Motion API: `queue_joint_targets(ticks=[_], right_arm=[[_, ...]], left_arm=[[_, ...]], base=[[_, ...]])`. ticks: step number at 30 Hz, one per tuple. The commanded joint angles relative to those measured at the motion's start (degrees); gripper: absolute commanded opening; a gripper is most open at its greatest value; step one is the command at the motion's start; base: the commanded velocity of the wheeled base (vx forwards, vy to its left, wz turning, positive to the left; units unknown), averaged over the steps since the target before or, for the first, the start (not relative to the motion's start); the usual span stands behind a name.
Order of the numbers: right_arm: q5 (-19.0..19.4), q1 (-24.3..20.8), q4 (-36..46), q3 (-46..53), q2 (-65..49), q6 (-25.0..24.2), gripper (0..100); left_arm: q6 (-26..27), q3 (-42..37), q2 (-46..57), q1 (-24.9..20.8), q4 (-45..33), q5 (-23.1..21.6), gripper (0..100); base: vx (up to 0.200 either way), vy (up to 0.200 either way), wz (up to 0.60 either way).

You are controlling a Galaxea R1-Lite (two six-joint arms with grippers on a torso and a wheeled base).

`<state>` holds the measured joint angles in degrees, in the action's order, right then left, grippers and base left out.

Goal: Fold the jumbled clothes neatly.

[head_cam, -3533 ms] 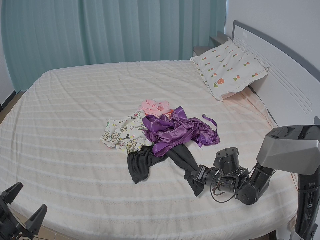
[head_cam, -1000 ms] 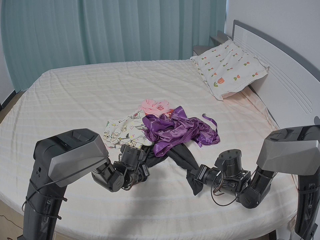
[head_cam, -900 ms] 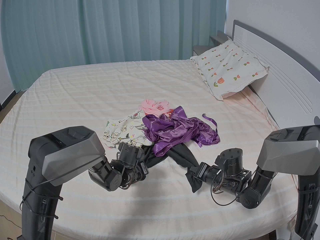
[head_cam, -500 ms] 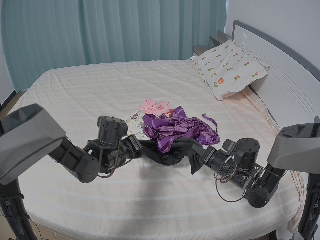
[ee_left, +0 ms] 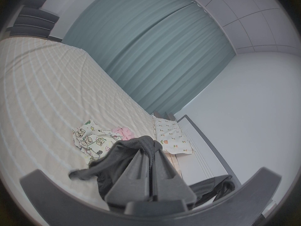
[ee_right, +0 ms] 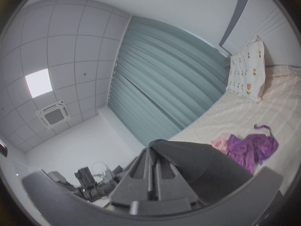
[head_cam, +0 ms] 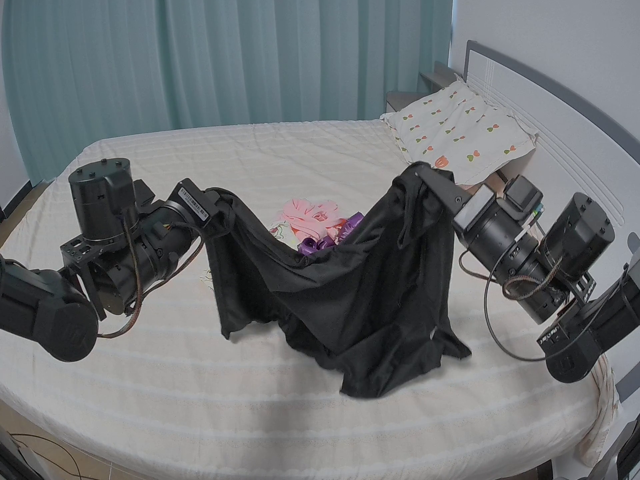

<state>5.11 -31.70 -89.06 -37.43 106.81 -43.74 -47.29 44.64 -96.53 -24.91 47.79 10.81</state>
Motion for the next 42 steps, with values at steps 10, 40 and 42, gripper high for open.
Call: queue_joint_targets(ticks=[10,40,42], right_arm=[[1.6,-3.2,-0.5,7.8,8.6,-1.1,0],[-2.5,-2.8,-0.5,10.7,11.0,-1.5,0],[-2.5,-2.8,-0.5,10.7,10.9,-1.4,0]], left_arm=[[-0.3,-13.4,0.0,3.0,6.4,-8.7,0],[-8.6,-18.3,-4.3,3.0,7.7,-9.0,0],[-8.6,-18.3,-4.0,3.0,7.7,-9.0,0]], base=[[0.000,0.000,0.00],[-0.040,0.013,0.00],[0.000,0.200,0.00]])
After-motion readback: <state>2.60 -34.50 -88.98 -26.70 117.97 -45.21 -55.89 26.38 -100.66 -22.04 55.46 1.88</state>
